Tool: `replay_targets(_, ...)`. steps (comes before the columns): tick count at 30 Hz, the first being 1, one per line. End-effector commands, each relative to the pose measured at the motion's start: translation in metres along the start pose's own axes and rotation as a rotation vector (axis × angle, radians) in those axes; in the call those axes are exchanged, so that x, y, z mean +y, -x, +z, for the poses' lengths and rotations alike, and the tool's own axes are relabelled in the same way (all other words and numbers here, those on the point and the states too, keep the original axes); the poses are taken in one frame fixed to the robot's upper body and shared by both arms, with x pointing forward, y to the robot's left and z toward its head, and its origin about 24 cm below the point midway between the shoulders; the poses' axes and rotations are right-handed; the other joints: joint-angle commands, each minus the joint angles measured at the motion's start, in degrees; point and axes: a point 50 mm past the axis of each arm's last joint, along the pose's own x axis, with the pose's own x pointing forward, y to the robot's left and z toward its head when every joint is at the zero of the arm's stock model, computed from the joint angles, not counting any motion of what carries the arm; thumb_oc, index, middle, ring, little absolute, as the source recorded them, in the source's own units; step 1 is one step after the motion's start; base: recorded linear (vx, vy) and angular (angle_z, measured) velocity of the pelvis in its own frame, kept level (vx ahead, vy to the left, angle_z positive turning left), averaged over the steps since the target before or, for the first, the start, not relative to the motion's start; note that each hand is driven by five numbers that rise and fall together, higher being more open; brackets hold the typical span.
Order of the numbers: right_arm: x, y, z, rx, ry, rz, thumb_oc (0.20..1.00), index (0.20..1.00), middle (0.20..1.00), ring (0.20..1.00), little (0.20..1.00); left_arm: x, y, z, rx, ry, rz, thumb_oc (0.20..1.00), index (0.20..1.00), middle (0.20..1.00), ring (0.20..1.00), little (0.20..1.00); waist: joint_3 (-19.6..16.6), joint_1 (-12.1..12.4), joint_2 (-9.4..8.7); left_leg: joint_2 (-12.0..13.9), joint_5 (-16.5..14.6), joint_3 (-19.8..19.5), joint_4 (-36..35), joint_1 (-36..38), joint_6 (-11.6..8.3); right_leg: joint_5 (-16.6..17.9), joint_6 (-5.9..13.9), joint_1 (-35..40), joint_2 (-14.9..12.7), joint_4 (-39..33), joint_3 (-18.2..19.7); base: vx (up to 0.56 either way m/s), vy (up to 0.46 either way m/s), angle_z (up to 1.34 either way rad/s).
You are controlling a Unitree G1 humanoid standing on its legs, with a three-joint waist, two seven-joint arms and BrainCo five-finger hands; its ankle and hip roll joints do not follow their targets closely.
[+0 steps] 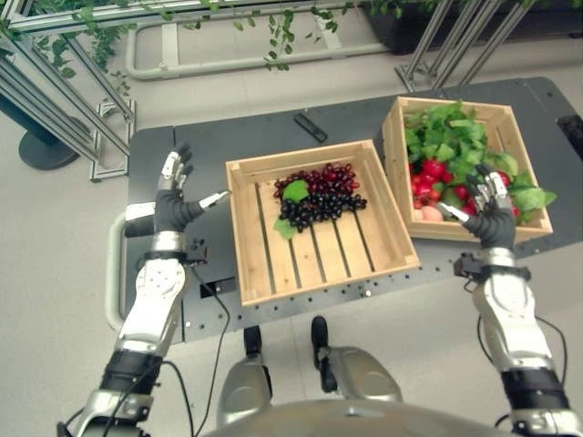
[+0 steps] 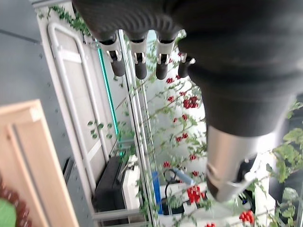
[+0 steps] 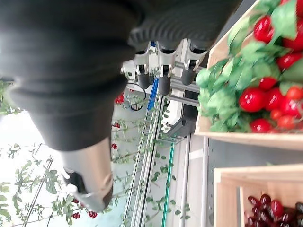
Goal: Pick up the fruits from the basket on one side to the basket on the other side
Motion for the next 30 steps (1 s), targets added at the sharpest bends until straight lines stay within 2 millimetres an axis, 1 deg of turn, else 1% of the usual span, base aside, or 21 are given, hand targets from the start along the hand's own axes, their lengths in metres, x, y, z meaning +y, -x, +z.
replay_targets(1, -0.009, -0.010, 0.022, -0.115, 0.092, 0.022, 1.000, 1.000, 1.000, 1.000, 1.000, 0.008, -0.005, 0.018, -0.111, -0.057, -0.004, 1.000, 1.000, 1.000, 1.000, 1.000, -4.03, -0.23, -2.70, 2.17, -4.28, 0.27, 6.04, -0.76, -0.09, -3.31, 7.79, 0.08, -5.26, 1.73, 3.00, 0.01, 0.031, -0.02)
replay_targets(3, -0.013, -0.012, 0.021, -0.095, 0.167, 0.065, 1.000, 1.000, 1.000, 1.000, 1.000, 0.011, -0.007, 0.019, -0.116, -0.096, -0.016, 1.000, 1.000, 1.000, 1.000, 1.000, -3.64, 0.04, -3.17, 2.14, -4.45, 0.44, 6.30, -0.93, -0.07, -3.39, 8.00, -0.21, -5.43, 2.15, 2.84, 0.00, 0.016, -0.02)
replay_targets(4, -0.017, -0.018, 0.025, -0.104, 0.259, 0.098, 1.000, 1.000, 1.000, 1.000, 1.000, 0.013, -0.009, 0.020, -0.119, -0.114, -0.021, 1.000, 1.000, 1.000, 1.000, 1.000, -3.13, 0.21, -3.44, 2.18, -4.51, 0.58, 6.59, -1.24, -0.09, -3.41, 8.14, -0.53, -5.56, 2.46, 2.63, 0.00, 0.000, 0.00)
replay_targets(5, -0.021, -0.023, 0.030, -0.112, 0.314, 0.125, 1.000, 1.000, 1.000, 1.000, 1.000, 0.016, -0.010, 0.019, -0.115, -0.118, -0.014, 1.000, 1.000, 1.000, 1.000, 1.000, -2.68, 0.41, -3.85, 2.24, -4.52, 0.68, 6.82, -1.50, -0.18, -3.32, 8.25, -0.85, -5.66, 2.66, 2.52, -0.05, 0.015, -0.01)
replay_targets(6, -0.024, -0.030, 0.034, -0.114, 0.343, 0.158, 1.000, 1.000, 1.000, 1.000, 1.000, 0.018, -0.011, 0.018, -0.110, -0.111, -0.007, 1.000, 1.000, 1.000, 1.000, 1.000, -1.94, 0.50, -4.02, 2.27, -4.61, 0.70, 7.36, -2.01, -0.23, -3.28, 8.36, -1.40, -5.79, 3.11, 2.37, -0.06, 0.012, -0.02)
replay_targets(7, -0.023, -0.037, 0.041, -0.135, 0.373, 0.191, 1.000, 1.000, 1.000, 1.000, 1.000, 0.020, -0.012, 0.016, -0.104, -0.107, -0.002, 1.000, 1.000, 1.000, 1.000, 1.000, -1.15, 0.72, -4.26, 2.33, -4.68, 0.67, 8.01, -2.57, -0.25, -3.16, 8.41, -1.95, -5.83, 3.58, 2.32, -0.05, 0.014, -0.02)
replay_targets(10, -0.010, -0.054, 0.060, -0.200, 0.515, 0.323, 1.000, 1.000, 1.000, 1.000, 1.000, 0.024, -0.014, 0.016, -0.102, -0.129, -0.011, 1.000, 1.000, 1.000, 1.000, 1.000, 0.62, 1.79, -4.74, 2.45, -4.95, 0.61, 9.13, -3.63, -0.32, -3.01, 8.59, -3.00, -5.90, 4.24, 2.21, -0.01, 0.019, -0.08)
replay_targets(13, 0.005, -0.075, 0.086, -0.283, 0.666, 0.415, 1.000, 1.000, 1.000, 1.000, 1.000, 0.023, -0.017, 0.014, -0.090, -0.146, -0.037, 1.000, 1.000, 1.000, 1.000, 1.000, 2.97, 2.50, -5.17, 2.65, -4.89, 0.42, 10.22, -5.45, -0.58, -3.05, 8.70, -4.69, -5.93, 5.32, 1.88, -0.02, 0.006, -0.10)
replay_targets(15, 0.005, -0.089, 0.104, -0.331, 0.836, 0.439, 1.000, 1.000, 1.000, 1.000, 1.000, 0.024, -0.017, 0.013, -0.086, -0.164, -0.053, 1.000, 1.000, 1.000, 1.000, 1.000, 4.19, 3.08, -5.48, 2.71, -4.61, 0.21, 10.22, -6.61, -0.81, -2.78, 8.81, -5.94, -5.96, 5.57, 1.49, 0.00, 0.000, 0.00)
replay_targets(17, 0.005, -0.099, 0.115, -0.345, 0.922, 0.457, 1.000, 1.000, 1.000, 1.000, 1.000, 0.023, -0.016, 0.015, -0.089, -0.168, -0.067, 1.000, 1.000, 1.000, 1.000, 1.000, 5.04, 3.58, -5.76, 2.74, -4.25, -0.04, 10.04, -7.60, -0.98, -2.42, 8.95, -6.99, -5.92, 5.51, 1.15, 0.00, -0.013, 0.07)
replay_targets(18, 0.006, -0.100, 0.115, -0.347, 0.922, 0.458, 1.000, 1.000, 1.000, 1.000, 1.000, 0.024, -0.016, 0.015, -0.088, -0.168, -0.065, 1.000, 1.000, 1.000, 1.000, 1.000, 5.01, 3.44, -5.73, 2.74, -4.25, -0.06, 10.06, -7.64, -0.98, -2.42, 8.95, -7.03, -5.92, 5.52, 1.13, -0.01, -0.016, 0.16)
replay_targets(19, 0.006, -0.109, 0.123, -0.350, 1.001, 0.467, 1.000, 1.000, 1.000, 1.000, 1.000, 0.022, -0.017, 0.016, -0.093, -0.172, -0.082, 1.000, 1.000, 1.000, 1.000, 1.000, 6.17, 3.94, -6.30, 2.74, -3.76, -0.55, 10.01, -8.94, -1.20, -1.90, 9.10, -8.01, -6.02, 5.33, 0.86, -0.02, -0.018, 0.17)
replay_targets(22, 0.007, -0.119, 0.141, -0.382, 1.177, 0.489, 1.000, 1.000, 1.000, 1.000, 1.000, 0.020, -0.018, 0.020, -0.106, -0.190, -0.108, 1.000, 1.000, 1.000, 1.000, 1.000, 7.85, 4.83, -6.84, 2.83, -2.88, -1.15, 9.51, -10.47, -1.47, -1.48, 9.17, -9.83, -5.99, 5.55, 0.37, -0.03, -0.019, 0.10)
replay_targets(23, 0.008, -0.120, 0.142, -0.386, 1.179, 0.490, 1.000, 1.000, 1.000, 1.000, 1.000, 0.020, -0.018, 0.020, -0.106, -0.188, -0.104, 1.000, 1.000, 1.000, 1.000, 1.000, 7.83, 4.63, -6.74, 2.84, -2.85, -1.14, 9.50, -10.55, -1.48, -1.49, 9.16, -9.95, -5.98, 5.63, 0.38, -0.03, -0.020, 0.11)
replay_targets(24, 0.013, -0.126, 0.152, -0.411, 1.217, 0.491, 1.000, 1.000, 1.000, 1.000, 1.000, 0.020, -0.019, 0.022, -0.117, -0.193, -0.110, 1.000, 1.000, 1.000, 1.000, 1.000, 8.74, 4.84, -6.86, 2.76, -2.39, -1.46, 9.42, -11.70, -1.54, -1.39, 9.10, -11.20, -5.91, 6.06, 0.05, -0.04, -0.022, 0.13)
replay_targets(27, 0.027, -0.134, 0.167, -0.464, 1.255, 0.492, 1.000, 1.000, 1.000, 1.000, 1.000, 0.021, -0.022, 0.022, -0.116, -0.193, -0.104, 1.000, 1.000, 1.000, 1.000, 1.000, 10.54, 5.65, -7.39, 2.80, -1.94, -1.78, 9.61, -13.29, -1.64, -1.12, 9.01, -13.03, -5.87, 6.80, -0.33, -0.05, -0.024, 0.10)
replay_targets(28, 0.033, -0.137, 0.172, -0.482, 1.281, 0.497, 1.000, 1.000, 1.000, 1.000, 1.000, 0.022, -0.023, 0.023, -0.117, -0.188, -0.094, 1.000, 1.000, 1.000, 1.000, 1.000, 10.96, 5.44, -7.32, 2.83, -1.95, -1.87, 9.80, -13.79, -1.65, -1.09, 8.94, -13.57, -5.87, 6.94, -0.32, -0.05, -0.030, -0.02)
replay_targets(30, 0.044, -0.143, 0.177, -0.505, 1.365, 0.501, 1.000, 1.000, 1.000, 1.000, 1.000, 0.024, -0.025, 0.025, -0.128, -0.201, -0.090, 1.000, 1.000, 1.000, 1.000, 1.000, 12.12, 6.26, -7.92, 2.81, -1.98, -2.06, 10.52, -15.02, -1.64, -0.79, 8.88, -14.65, -5.68, 7.18, -0.25, -0.05, -0.033, 0.00)
